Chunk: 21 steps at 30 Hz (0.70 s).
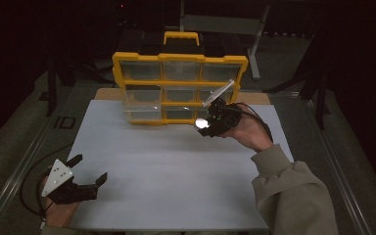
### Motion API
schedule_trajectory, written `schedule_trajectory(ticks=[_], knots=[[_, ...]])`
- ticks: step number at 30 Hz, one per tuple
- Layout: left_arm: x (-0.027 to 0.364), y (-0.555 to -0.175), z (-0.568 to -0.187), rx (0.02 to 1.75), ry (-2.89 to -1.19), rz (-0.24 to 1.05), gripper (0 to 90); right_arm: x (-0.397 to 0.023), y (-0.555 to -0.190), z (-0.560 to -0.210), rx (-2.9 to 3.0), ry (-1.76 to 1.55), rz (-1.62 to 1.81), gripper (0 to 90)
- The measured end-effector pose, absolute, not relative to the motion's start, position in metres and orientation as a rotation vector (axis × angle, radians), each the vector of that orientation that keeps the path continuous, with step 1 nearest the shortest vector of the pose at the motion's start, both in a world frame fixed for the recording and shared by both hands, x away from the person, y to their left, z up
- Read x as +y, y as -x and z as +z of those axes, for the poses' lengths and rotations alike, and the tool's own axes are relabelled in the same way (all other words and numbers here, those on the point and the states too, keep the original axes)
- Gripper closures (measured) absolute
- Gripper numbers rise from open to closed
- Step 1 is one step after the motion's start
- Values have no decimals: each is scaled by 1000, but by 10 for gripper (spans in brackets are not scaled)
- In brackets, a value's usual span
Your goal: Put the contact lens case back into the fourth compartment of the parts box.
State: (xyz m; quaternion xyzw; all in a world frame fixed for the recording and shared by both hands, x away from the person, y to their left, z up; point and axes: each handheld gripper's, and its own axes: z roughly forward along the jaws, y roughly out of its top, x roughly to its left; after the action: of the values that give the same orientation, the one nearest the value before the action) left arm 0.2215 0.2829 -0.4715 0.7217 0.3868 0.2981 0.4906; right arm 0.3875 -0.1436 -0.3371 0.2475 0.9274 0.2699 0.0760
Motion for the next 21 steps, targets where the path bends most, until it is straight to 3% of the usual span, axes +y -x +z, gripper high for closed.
schedule_trajectory(ticks=[21], knots=[[284, -221, -471, 941, -1739, 716, 0, -139, -407, -319, 2761, -747, 812, 486]])
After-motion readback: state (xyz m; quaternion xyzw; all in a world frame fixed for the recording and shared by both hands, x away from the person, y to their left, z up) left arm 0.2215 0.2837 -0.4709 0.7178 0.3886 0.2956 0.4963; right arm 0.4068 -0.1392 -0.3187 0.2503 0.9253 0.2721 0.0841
